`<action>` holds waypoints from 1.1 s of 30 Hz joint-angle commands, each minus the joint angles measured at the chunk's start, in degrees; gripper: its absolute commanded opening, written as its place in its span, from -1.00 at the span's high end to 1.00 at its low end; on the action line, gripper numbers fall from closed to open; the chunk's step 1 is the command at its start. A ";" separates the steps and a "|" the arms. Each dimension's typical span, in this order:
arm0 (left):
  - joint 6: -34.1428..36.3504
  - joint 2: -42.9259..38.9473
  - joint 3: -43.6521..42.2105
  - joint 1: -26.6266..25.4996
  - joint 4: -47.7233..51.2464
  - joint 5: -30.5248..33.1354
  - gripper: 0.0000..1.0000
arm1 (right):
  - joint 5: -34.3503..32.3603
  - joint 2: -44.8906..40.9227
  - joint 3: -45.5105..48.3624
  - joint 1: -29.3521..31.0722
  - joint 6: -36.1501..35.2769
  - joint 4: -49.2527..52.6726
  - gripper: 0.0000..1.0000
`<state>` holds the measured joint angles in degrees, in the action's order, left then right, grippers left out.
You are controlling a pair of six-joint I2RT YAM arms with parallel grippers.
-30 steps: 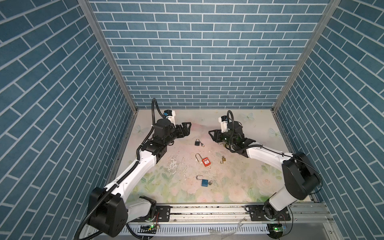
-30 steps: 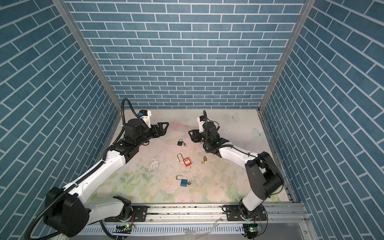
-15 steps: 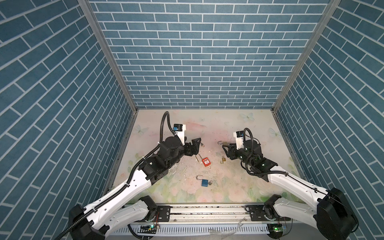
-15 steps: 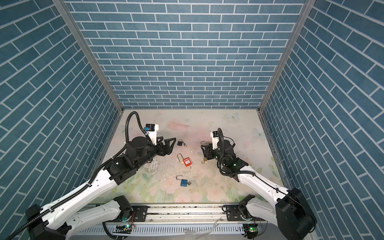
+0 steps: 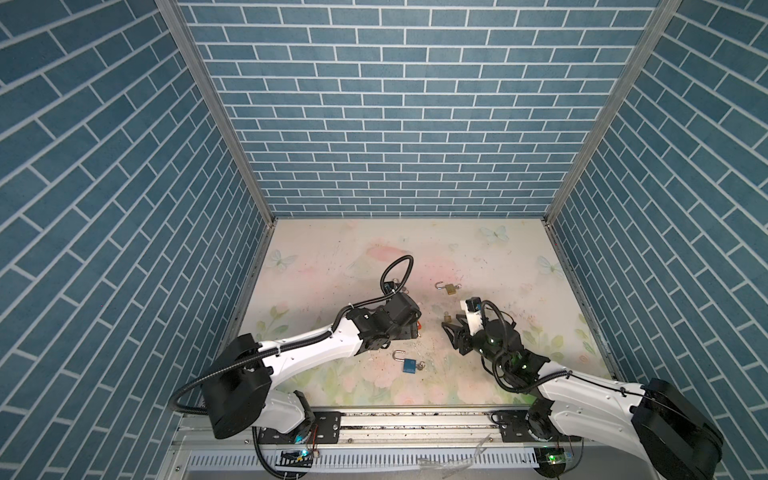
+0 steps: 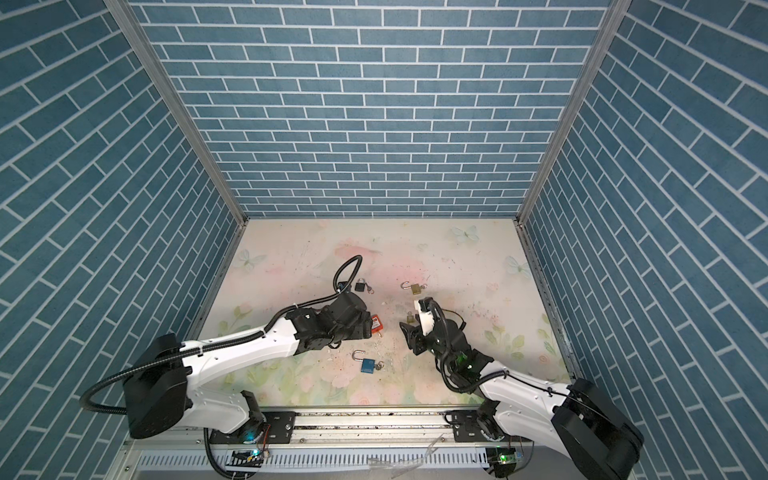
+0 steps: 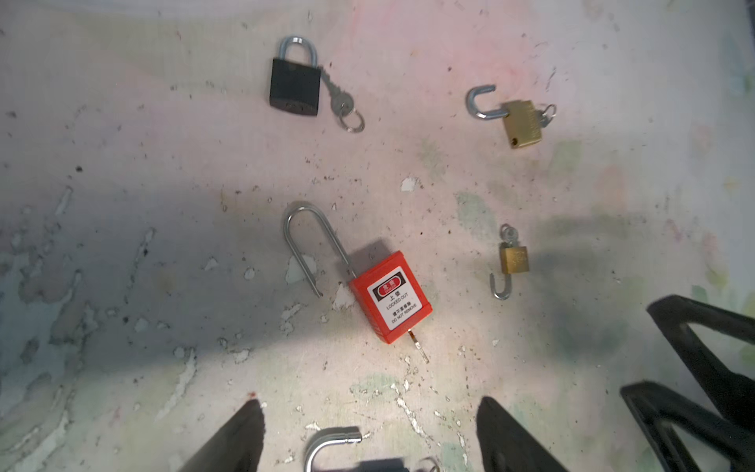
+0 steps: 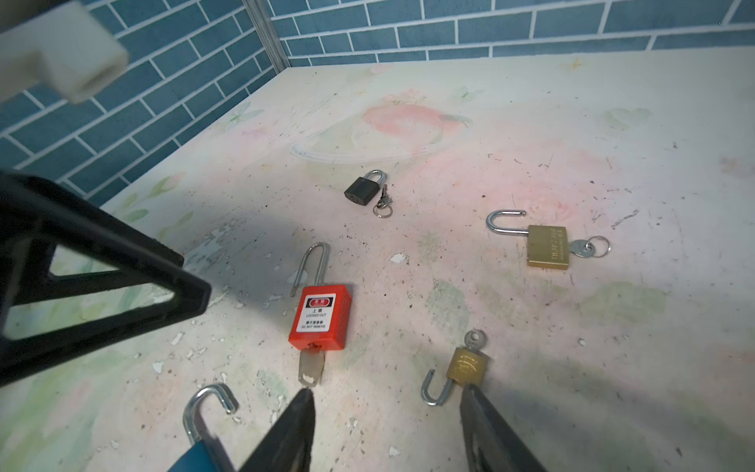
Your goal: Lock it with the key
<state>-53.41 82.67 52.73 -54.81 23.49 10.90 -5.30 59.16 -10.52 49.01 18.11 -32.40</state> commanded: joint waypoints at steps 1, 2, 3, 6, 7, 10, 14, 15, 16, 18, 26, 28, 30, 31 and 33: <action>-6.72 3.20 3.69 -0.38 3.70 -0.08 -0.66 | -9.81 0.88 1.87 4.70 -4.81 -8.27 -0.14; -7.37 4.28 4.26 -0.36 3.42 -0.87 -0.66 | -10.98 1.10 2.15 6.27 -5.33 -7.86 -0.14; -8.01 5.47 4.75 -0.35 2.82 -1.73 -0.66 | -12.24 1.08 2.41 7.76 -5.45 -6.41 -0.14; -10.21 8.90 6.06 -0.90 1.38 -3.35 -0.66 | -14.00 -0.60 3.34 10.66 -5.51 -3.45 -0.14; -11.05 10.15 6.82 -1.19 1.55 -3.42 -0.66 | -14.46 -1.65 4.11 11.44 -5.12 -3.17 -0.14; -14.38 13.52 8.62 -1.95 2.45 -2.95 -0.65 | -14.33 -5.36 6.22 12.83 -3.84 -3.54 -0.12; -17.91 17.48 12.05 -2.64 4.57 -0.31 -0.62 | -14.58 -8.83 7.26 13.83 -4.03 -2.31 -0.11; -18.90 18.42 13.20 -2.78 5.70 0.67 -0.59 | -14.69 -9.46 7.59 13.91 -4.13 -2.10 -0.11; -19.89 19.27 14.08 -2.79 6.77 1.78 -0.57 | -14.75 -9.86 8.03 13.92 -4.21 -2.05 -0.11; -21.54 20.44 15.49 -2.99 8.14 4.03 -0.52 | -14.77 -10.53 8.87 13.94 -4.16 -2.16 -0.11; -24.15 26.33 22.76 -2.80 12.80 7.83 -0.47 | -13.41 -11.25 10.17 14.01 -2.20 -1.23 -0.11; -24.72 27.78 24.25 -2.79 14.12 7.88 -0.47 | -13.11 -11.51 10.18 14.09 -1.81 -0.42 -0.10; -25.51 28.82 25.16 -2.72 15.15 8.07 -0.46 | -12.40 -12.10 10.49 14.14 -1.50 -0.02 -0.10; -25.96 29.17 25.39 -2.63 15.57 8.24 -0.44 | -12.12 -12.24 10.52 14.17 -1.41 -0.09 -0.10; -27.37 29.73 25.75 -2.45 17.02 8.60 -0.42 | -11.18 -12.64 10.79 14.25 -1.28 -0.03 -0.10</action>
<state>-77.97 111.35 77.21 -57.39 35.38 16.75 -17.69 47.44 -0.40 62.76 15.22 -33.26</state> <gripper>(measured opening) 0.713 0.552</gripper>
